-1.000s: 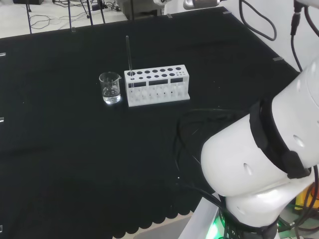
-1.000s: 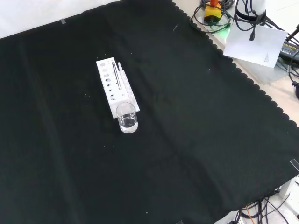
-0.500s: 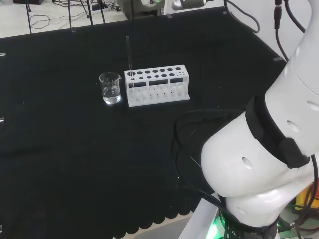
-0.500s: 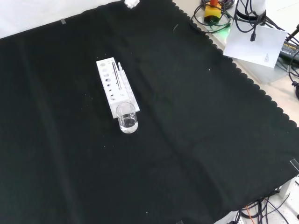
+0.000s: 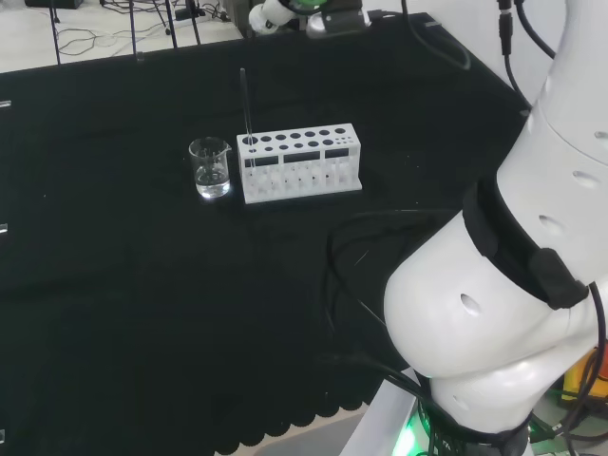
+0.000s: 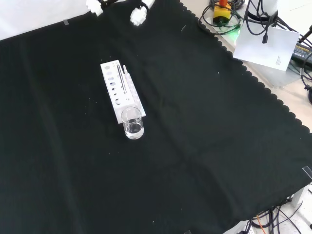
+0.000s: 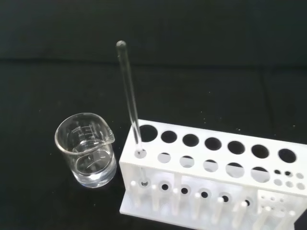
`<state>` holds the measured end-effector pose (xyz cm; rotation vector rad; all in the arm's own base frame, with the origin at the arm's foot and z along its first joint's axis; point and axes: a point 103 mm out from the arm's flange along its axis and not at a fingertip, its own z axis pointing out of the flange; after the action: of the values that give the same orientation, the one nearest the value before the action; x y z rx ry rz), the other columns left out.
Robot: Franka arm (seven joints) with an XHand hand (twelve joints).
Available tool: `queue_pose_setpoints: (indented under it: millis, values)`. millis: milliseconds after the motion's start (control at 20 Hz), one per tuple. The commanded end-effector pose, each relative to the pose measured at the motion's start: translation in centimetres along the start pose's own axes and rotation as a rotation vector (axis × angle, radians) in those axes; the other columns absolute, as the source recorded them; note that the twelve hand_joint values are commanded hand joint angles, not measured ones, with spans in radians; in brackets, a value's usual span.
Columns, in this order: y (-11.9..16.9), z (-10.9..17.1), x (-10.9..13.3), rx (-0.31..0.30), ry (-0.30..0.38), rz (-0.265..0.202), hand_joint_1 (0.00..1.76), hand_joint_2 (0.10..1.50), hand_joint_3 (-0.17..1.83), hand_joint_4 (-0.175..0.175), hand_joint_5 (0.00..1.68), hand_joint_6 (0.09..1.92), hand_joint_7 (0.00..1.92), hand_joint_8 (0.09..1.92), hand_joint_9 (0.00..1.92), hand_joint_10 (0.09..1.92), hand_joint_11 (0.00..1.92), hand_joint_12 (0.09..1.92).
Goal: Take the glass rod from the white test tube rack.
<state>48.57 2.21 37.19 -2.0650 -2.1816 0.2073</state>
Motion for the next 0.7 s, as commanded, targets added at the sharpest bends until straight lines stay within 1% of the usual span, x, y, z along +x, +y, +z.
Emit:
queue_pose_setpoints:
  millis: [50, 400, 450, 550, 650, 700]
  values:
    - [1.6, 1.5, 2.2, 0.004, -0.025, -0.029, 0.59, 1.16, -0.17, -0.079, 0.0, 0.09, 0.0, 0.09, 0.04, 0.09, 0.0, 0.39]
    - [2.2, 3.0, 2.0, 0.025, -0.024, -0.042, 0.58, 1.16, -0.17, -0.079, 0.0, 0.09, 0.0, 0.09, 0.04, 0.09, 0.0, 0.39]
    - [2.2, 3.3, 2.1, 0.025, -0.025, -0.048, 0.58, 1.17, -0.17, -0.079, 0.0, 0.09, 0.0, 0.09, 0.04, 0.09, 0.0, 0.39]
    - [2.3, 4.0, 2.4, 0.001, -0.044, -0.067, 0.58, 1.17, -0.17, -0.081, 0.0, 0.09, 0.0, 0.09, 0.04, 0.09, 0.0, 0.39]
    - [2.6, 4.6, 2.7, 0.002, -0.037, -0.076, 0.58, 1.17, -0.17, -0.083, 0.0, 0.09, 0.01, 0.09, 0.05, 0.1, 0.0, 0.39]
    - [2.8, 4.9, 2.9, 0.006, -0.037, -0.076, 0.58, 1.17, -0.17, -0.083, 0.0, 0.09, 0.01, 0.09, 0.04, 0.16, 0.0, 0.39]
